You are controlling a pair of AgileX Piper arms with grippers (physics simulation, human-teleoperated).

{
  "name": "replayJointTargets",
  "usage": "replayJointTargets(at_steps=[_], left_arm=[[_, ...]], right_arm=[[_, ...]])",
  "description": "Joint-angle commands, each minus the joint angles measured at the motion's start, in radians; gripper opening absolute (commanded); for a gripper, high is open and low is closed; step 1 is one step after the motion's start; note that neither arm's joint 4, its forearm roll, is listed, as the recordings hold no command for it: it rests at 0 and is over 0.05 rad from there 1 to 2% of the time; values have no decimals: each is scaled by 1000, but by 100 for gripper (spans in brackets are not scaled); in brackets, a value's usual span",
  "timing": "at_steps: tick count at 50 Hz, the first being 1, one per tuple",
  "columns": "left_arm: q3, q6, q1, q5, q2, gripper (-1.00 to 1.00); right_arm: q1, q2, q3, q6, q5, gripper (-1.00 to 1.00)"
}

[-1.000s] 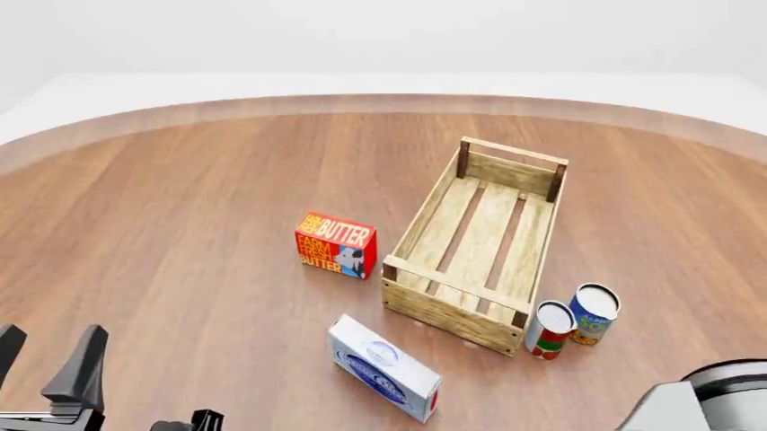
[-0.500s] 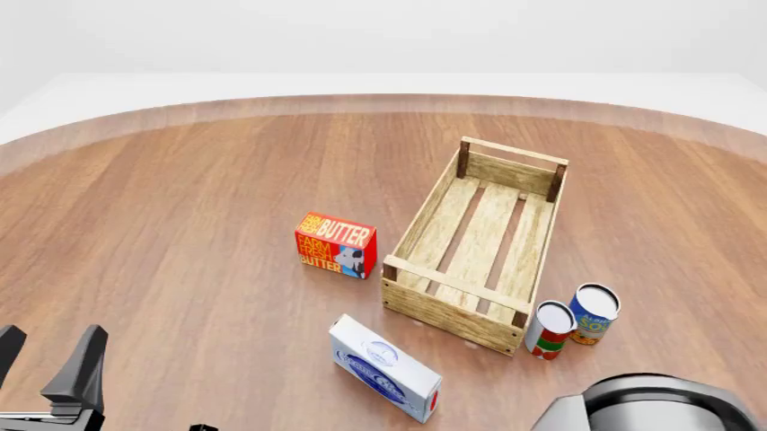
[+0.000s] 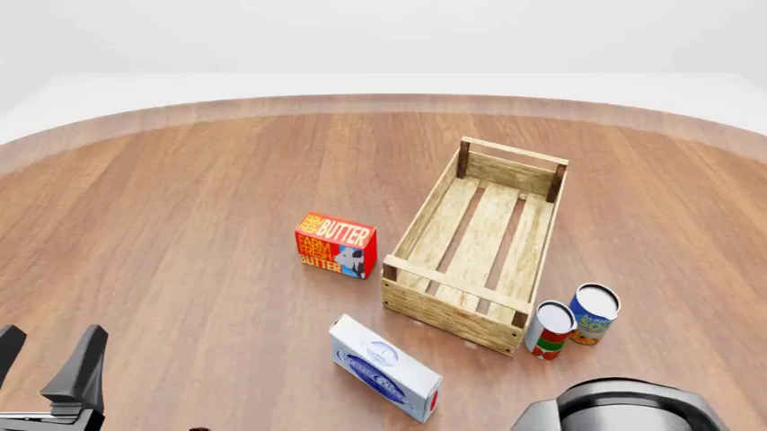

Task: Pick up the ketchup, and put it in the wooden tray.

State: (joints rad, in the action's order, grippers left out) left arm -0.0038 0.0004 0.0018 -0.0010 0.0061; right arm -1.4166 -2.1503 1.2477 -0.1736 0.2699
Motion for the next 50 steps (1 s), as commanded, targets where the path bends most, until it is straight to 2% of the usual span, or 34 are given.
replayJointTargets(at_steps=[1, 12, 31, 33, 35, 39, 50], left_arm=[[0, 0, 0, 0, 0, 100], [0, 0, 0, 0, 0, 100], [0, 0, 0, 0, 0, 100], [0, 0, 0, 0, 0, 100], [0, 0, 0, 0, 0, 100], [0, 0, 0, 0, 0, 100], [0, 0, 0, 0, 0, 100]], right_arm=[[32, 8, -35, -13, 20, -100], [113, 77, -132, -27, 59, -100], [212, 140, -220, -46, 74, -100], [229, 160, -225, -49, 57, -100], [244, 187, -228, -29, 38, -100], [275, 226, -230, -53, 1, -100], [374, 310, -180, -76, -139, -100]])
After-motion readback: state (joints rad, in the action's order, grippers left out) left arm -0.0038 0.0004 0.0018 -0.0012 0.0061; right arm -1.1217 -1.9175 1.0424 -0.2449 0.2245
